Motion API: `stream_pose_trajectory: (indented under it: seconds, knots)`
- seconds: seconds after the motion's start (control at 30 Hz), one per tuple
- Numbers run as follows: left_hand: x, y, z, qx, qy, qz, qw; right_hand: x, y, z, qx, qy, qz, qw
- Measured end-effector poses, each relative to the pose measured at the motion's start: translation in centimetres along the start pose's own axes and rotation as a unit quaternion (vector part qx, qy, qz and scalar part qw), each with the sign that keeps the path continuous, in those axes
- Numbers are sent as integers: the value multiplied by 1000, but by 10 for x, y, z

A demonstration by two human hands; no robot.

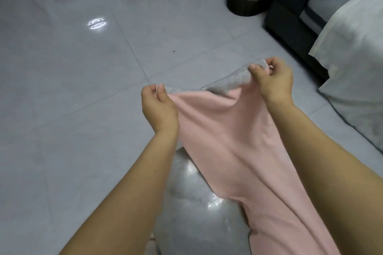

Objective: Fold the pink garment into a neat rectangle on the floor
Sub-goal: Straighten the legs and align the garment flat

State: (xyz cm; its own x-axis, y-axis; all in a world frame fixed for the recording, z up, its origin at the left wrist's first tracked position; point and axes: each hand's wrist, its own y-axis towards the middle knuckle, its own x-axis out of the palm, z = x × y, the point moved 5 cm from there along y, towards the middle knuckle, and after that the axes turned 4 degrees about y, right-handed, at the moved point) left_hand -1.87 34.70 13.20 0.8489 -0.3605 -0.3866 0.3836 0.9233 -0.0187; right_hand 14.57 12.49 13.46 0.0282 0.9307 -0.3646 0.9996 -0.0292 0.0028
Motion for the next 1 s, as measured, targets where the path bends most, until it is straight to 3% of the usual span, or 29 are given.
stream_pose_trajectory:
  seconds: [0.37,0.57,0.73,1.0]
  knots:
    - [-12,23,44,18,-36,10,999,-8,28,-33,-2,-22,-5,1000]
    - [-32,-53,-19,-27,-2,-14,1000,-48,-5,38,74,-95,-10,993]
    - [-34,-133,-78,-59,35,-81,994,-93,-45,111,133,-171,-45,975]
    - [-46,-248,-153,-156,160,-172,960,-152,-105,199,202,-364,-117,902]
